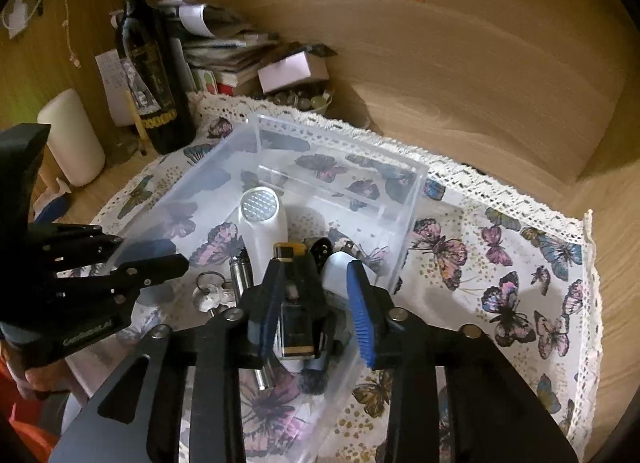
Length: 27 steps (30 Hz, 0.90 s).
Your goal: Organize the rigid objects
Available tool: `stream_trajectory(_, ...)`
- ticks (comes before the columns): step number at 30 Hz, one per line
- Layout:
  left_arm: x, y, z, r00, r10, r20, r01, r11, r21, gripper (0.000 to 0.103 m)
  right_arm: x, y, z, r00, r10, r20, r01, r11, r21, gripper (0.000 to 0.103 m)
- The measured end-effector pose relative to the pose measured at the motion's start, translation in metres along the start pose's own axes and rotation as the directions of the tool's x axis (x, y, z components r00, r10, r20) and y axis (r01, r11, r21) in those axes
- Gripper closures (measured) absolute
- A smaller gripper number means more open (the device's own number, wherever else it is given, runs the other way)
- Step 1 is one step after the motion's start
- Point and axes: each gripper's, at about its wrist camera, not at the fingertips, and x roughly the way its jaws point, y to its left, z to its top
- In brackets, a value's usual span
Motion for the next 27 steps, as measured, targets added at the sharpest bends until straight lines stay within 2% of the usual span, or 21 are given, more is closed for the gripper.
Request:
stream_trajectory(5,-0.021,-0.002,0.004,0.997,0.035,0.068,-0.034,0.999,-0.006,0.083,-0.032,-0.003,-0.005,0.995,-0.011,0.095,0.009,1.0,0.022,0.055)
stream_trajectory(8,-0.038,-0.001,0.006,0.992,0.049,0.114,-0.047,0.999,-0.025,0.083,-0.051,-0.004,-0.01,0.989,-0.03,0.142,0.026,0.999,0.028,0.052)
stream_trajectory(12,-0.064,-0.005,0.006,0.983,0.041,0.177,-0.034,0.998,-0.043,0.082,-0.081,-0.005,-0.02,0.971,-0.047,0.234,0.037,0.998,0.048,0.027)
stream_trajectory(18,-0.102,-0.026,-0.003,0.958,0.04,0.284,-0.039,0.999,-0.01,0.065,-0.117,-0.003,-0.035,0.939,-0.082,0.333,0.06,0.995,0.076,0.013)
stream_trajectory(20,-0.114,-0.034,-0.007,0.946,0.036,0.321,-0.038,0.999,0.001,0.053,-0.128,-0.002,-0.04,0.927,-0.086,0.365,0.058,0.994,0.088,0.008)
stream_trajectory(21,-0.121,-0.039,-0.01,0.938,0.028,0.346,-0.032,0.999,0.005,0.049,-0.133,-0.002,-0.043,0.92,-0.094,0.38,0.062,0.993,0.096,0.003)
stream_trajectory(23,-0.13,-0.046,-0.013,0.925,0.029,0.379,-0.036,0.999,0.012,0.034,-0.142,0.0,-0.049,0.901,-0.127,0.414,0.087,0.99,0.115,0.0)
stream_trajectory(25,-0.142,-0.055,-0.019,0.9,0.052,0.432,-0.067,0.998,0.019,0.025,-0.149,0.003,-0.055,0.886,-0.146,0.44,0.106,0.988,0.114,0.0)
stream_trajectory(27,-0.149,-0.06,-0.023,0.885,0.06,0.462,-0.079,0.997,0.021,0.018,-0.154,0.007,-0.059,0.878,-0.152,0.453,0.115,0.987,0.11,0.0)
